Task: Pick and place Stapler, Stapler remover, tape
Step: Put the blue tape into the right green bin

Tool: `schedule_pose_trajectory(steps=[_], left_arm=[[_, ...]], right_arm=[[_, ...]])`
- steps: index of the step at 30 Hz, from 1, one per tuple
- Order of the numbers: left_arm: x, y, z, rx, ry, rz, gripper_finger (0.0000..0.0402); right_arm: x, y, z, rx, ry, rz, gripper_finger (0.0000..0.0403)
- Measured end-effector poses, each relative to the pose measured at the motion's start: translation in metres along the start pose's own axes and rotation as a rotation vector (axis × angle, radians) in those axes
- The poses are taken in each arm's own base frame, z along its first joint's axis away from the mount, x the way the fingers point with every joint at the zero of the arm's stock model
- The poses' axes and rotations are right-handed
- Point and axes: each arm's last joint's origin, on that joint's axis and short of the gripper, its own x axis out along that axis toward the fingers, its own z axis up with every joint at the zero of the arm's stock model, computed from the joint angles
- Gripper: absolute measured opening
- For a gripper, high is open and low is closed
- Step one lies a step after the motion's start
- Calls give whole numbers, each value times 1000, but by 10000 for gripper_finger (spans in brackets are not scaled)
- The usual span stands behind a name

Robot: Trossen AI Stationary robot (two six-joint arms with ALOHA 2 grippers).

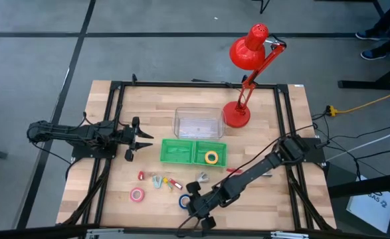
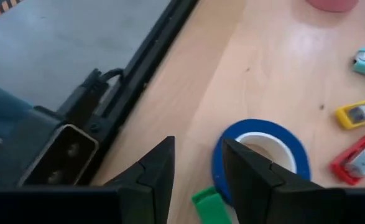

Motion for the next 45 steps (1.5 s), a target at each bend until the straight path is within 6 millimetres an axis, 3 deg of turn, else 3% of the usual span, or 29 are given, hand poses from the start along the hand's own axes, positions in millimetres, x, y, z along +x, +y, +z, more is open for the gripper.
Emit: schedule_pose_trajectory(steps=[10, 23, 37, 45], left_arm=[[0, 0, 0, 0, 0, 0, 130], [0, 0, 0, 0, 0, 0, 130], [0, 0, 0, 0, 0, 0, 130], [0, 0, 0, 0, 0, 0, 130]], right_arm=[[18, -4, -13, -93, 36, -13, 133], [20, -17, -14, -74, 50, -96, 133], [8, -17, 20, -145, -55, -139, 133], [8, -21, 13, -146, 27, -145, 133]])
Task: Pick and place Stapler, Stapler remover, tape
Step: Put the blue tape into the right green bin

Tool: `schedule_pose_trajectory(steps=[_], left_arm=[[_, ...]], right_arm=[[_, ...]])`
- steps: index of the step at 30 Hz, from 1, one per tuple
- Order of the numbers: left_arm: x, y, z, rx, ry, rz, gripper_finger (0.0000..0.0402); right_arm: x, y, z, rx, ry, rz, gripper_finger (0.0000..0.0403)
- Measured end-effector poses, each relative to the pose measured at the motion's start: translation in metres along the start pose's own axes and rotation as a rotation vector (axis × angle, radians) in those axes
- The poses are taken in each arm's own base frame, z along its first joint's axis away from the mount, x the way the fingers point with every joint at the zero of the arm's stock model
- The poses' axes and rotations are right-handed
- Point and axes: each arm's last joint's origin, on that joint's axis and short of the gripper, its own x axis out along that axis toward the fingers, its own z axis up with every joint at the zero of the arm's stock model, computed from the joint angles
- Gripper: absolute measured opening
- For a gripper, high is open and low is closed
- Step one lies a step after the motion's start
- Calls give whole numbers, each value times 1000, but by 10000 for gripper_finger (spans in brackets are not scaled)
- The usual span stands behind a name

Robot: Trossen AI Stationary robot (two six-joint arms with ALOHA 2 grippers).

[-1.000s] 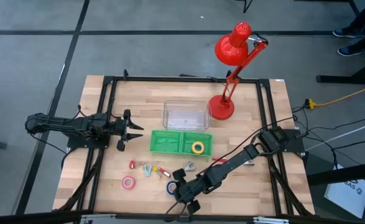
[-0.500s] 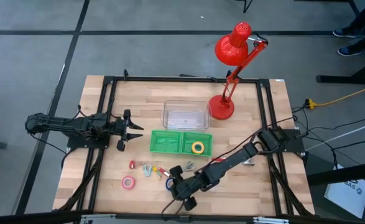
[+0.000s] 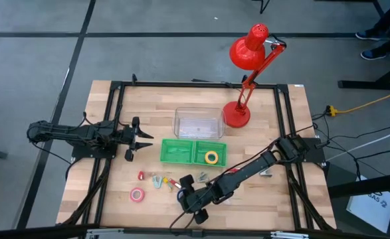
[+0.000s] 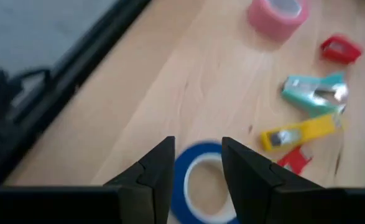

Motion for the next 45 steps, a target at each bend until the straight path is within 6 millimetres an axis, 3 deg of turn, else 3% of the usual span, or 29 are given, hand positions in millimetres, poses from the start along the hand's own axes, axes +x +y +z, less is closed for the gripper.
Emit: schedule_pose_trajectory(steps=[23, 32, 39, 45], left_arm=[[0, 0, 0, 0, 0, 0, 130], [0, 0, 0, 0, 0, 0, 130], [0, 0, 0, 0, 0, 0, 130], [0, 0, 0, 0, 0, 0, 130]], right_arm=[[22, 5, -22, 12, 109, 49, 131], [20, 5, -24, 64, 139, 68, 37], [11, 10, -12, 69, 207, 113, 37], [-12, 10, 20, 48, 237, 122, 56]])
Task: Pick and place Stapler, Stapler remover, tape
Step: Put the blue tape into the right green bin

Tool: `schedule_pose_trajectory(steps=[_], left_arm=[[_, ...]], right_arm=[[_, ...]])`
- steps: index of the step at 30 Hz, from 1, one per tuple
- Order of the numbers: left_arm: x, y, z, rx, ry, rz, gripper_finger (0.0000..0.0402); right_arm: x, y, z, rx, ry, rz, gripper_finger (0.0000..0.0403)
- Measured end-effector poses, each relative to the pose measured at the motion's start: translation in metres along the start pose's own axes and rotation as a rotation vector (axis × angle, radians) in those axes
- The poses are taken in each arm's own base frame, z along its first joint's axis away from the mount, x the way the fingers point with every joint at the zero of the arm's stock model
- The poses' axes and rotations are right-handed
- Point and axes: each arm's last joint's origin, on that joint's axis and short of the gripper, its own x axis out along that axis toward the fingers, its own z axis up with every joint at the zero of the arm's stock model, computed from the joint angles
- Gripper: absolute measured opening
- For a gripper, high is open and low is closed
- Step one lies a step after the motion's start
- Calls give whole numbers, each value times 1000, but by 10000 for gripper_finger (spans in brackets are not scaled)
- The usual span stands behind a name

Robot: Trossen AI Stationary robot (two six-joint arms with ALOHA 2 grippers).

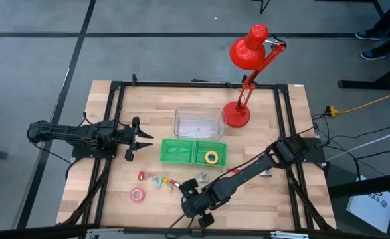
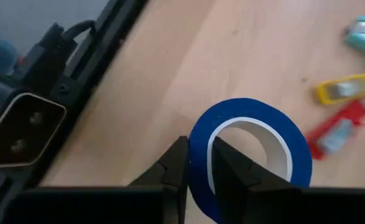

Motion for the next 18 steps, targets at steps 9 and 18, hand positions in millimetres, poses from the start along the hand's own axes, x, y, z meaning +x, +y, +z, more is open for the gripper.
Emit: schedule_pose_trajectory(steps=[9, 18], left_arm=[[0, 0, 0, 0, 0, 0, 130], [0, 0, 0, 0, 0, 0, 130]], right_arm=[[-42, 0, 32, -45, -53, -3, 46], [-59, -17, 41, -9, -49, -21, 43]])
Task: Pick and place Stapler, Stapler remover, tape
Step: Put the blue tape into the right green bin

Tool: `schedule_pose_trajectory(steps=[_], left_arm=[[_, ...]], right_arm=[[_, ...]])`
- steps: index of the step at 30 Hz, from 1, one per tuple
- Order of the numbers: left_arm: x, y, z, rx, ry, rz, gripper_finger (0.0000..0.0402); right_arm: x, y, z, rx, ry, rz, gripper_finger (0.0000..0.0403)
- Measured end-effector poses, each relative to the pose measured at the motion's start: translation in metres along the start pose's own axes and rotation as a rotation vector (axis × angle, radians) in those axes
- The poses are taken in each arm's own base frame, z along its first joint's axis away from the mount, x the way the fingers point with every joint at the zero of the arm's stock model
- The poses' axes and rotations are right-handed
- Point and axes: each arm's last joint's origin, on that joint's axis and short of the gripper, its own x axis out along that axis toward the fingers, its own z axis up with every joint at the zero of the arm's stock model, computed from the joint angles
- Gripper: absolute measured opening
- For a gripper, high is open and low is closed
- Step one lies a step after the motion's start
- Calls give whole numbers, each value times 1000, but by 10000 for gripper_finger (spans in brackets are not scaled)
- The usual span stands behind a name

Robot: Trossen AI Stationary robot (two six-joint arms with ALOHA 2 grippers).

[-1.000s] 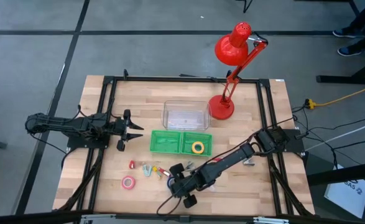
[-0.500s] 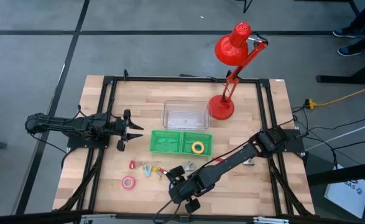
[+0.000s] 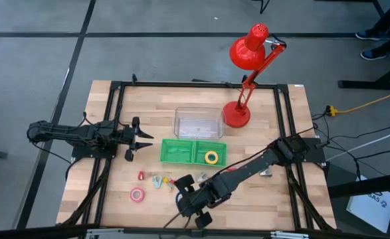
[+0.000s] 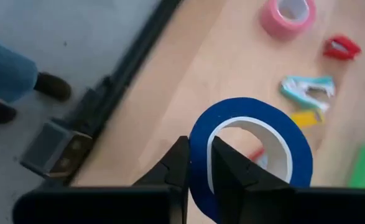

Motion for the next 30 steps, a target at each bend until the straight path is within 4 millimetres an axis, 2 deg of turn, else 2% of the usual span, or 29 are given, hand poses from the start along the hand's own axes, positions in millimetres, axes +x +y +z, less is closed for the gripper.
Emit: schedule_pose_trajectory(steps=[8, 18, 25, 28, 30], left_arm=[[0, 0, 0, 0, 0, 0, 130], [0, 0, 0, 0, 0, 0, 130], [0, 0, 0, 0, 0, 0, 130], [0, 0, 0, 0, 0, 0, 130], [0, 0, 0, 0, 0, 0, 130]], right_arm=[[-3, -47, -7, 112, 57, -52, 45], [-8, -81, -24, 202, 195, -100, 45], [-5, -87, -34, 205, 270, -140, 43], [-1, -88, -46, 220, 309, -142, 43], [-5, -88, -56, 240, 306, -146, 40]])
